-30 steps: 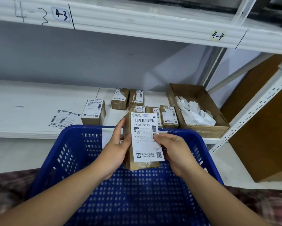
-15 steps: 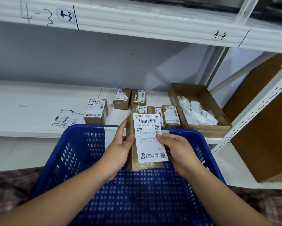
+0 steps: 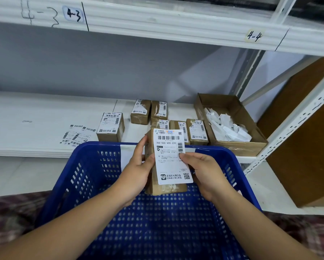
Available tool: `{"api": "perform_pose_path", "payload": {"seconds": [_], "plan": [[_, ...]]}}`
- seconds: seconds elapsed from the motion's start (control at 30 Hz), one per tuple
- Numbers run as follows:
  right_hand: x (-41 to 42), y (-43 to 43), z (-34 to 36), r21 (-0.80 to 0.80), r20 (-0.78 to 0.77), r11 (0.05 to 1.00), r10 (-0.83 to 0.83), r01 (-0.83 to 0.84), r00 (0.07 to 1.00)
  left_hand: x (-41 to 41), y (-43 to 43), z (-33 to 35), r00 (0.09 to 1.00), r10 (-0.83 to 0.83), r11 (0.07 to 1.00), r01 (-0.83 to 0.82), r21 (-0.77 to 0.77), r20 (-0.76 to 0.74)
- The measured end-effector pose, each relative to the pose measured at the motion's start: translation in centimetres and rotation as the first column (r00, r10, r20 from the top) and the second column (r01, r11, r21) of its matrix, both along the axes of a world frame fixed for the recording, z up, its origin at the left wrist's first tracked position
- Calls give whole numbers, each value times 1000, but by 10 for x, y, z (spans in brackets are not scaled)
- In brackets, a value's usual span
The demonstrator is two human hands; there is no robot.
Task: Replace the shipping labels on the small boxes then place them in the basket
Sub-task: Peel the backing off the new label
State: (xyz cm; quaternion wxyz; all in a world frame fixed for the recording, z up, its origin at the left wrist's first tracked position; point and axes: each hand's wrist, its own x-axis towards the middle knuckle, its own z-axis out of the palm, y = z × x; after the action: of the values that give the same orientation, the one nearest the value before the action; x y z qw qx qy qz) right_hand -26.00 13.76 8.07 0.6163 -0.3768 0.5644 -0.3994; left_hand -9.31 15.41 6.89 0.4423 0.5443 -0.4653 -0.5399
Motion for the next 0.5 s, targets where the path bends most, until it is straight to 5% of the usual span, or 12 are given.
{"api": "perform_pose_path", "payload": {"seconds": [0.5], "plan": [[1, 2, 1, -16, -7, 1000, -20, 20, 1000, -2, 1, -7, 1000, 26, 999, -25, 30, -6]]}}
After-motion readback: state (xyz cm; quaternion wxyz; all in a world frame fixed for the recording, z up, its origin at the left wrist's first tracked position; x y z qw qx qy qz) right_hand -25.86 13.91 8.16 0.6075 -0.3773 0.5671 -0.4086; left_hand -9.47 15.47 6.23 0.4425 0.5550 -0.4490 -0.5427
